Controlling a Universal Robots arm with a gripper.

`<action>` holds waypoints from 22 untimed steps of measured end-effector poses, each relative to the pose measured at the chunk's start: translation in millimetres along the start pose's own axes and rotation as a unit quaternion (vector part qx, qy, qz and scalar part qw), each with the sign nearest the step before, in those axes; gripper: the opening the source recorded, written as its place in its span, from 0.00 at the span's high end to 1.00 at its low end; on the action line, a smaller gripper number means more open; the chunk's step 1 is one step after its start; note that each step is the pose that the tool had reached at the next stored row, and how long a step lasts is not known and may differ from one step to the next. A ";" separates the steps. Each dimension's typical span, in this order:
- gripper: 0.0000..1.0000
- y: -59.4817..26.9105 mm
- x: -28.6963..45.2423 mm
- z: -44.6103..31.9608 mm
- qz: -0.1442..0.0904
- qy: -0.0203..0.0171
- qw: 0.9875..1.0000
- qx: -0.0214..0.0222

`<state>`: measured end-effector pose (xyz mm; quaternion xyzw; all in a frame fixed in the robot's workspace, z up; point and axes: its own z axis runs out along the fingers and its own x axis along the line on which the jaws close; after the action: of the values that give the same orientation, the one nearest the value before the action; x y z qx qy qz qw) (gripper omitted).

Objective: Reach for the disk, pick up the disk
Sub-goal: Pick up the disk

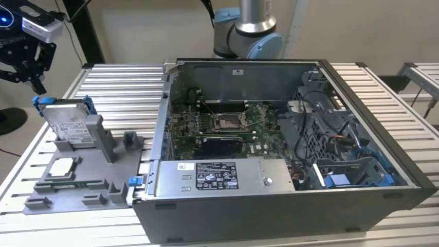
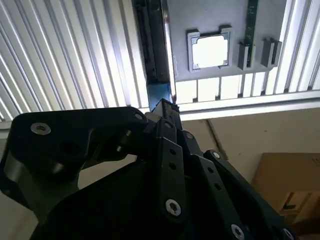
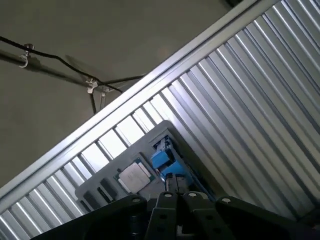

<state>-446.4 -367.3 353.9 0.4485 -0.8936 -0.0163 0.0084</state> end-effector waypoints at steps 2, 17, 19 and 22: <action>1.00 0.0 0.0 0.0 -0.018 0.001 1.000 0.000; 1.00 0.0 0.0 0.0 -0.154 0.007 0.988 0.001; 1.00 0.1 0.0 0.0 -0.171 0.009 0.985 0.002; 1.00 0.0 0.0 0.0 -0.194 0.016 0.981 0.005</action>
<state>-446.4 -367.3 353.9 0.6133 -0.7897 -0.0057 0.0167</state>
